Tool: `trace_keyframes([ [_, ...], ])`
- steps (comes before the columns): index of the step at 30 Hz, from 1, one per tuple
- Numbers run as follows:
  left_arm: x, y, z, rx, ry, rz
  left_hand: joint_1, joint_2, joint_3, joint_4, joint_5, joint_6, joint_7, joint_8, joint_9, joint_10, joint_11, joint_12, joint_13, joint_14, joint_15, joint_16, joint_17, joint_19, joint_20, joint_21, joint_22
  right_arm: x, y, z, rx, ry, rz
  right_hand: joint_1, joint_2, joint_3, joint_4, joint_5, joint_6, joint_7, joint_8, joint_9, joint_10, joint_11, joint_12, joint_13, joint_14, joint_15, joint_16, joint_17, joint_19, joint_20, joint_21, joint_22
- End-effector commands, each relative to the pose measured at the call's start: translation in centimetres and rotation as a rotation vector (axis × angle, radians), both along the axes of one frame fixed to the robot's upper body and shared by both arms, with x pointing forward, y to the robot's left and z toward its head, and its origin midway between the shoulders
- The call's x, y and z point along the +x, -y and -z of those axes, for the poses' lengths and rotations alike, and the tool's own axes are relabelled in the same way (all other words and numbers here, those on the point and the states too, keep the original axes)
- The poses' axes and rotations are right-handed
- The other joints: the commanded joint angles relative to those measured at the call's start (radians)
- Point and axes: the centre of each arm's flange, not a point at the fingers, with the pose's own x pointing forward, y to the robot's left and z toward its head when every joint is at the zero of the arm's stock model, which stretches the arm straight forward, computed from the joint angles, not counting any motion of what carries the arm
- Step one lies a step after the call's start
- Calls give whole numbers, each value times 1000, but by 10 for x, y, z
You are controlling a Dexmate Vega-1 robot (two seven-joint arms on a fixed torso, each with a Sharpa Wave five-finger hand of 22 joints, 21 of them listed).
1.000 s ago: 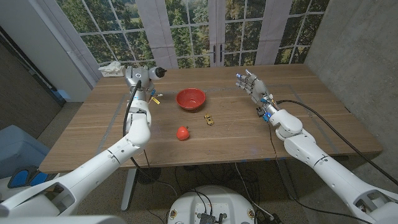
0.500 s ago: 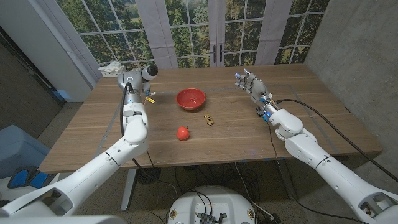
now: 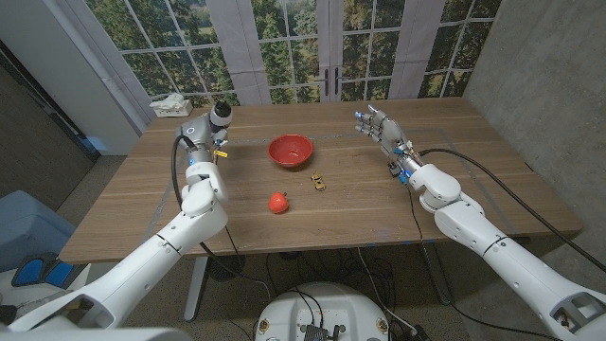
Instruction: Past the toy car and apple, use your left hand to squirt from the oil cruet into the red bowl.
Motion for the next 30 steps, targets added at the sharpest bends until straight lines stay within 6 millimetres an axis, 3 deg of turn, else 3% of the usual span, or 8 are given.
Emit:
trace_keyframes([
  [1,50,-20,61,-627,66,469,-12,2,4,3,6,8,6,5,0,1,7,4,0,2,-150,9,2,-3,-54,-3,2,-38,-23,-33,-83,84,-56,-8,-3,3,-4,-1,-2,-5,2,4,5,5,6,3,2,1,0,-1,9,1,-2,5],
  [19,65,-28,58,-865,-40,570,-23,13,15,-3,5,27,31,6,-1,-19,41,0,-1,-19,-146,3,0,-21,-34,-16,5,-33,-27,-34,-93,65,-47,-9,-3,4,-6,-1,-2,-6,2,4,4,4,5,3,1,1,-1,-2,9,1,-2,5],
  [30,67,-34,48,-929,-134,582,-7,10,32,-29,3,47,42,9,-2,-18,49,3,-2,-19,-140,2,-6,-29,-26,-22,6,-27,-29,-34,-93,61,-57,-10,-4,4,-7,-1,-2,-5,2,4,4,5,6,3,1,2,-1,-3,9,2,-2,5],
])
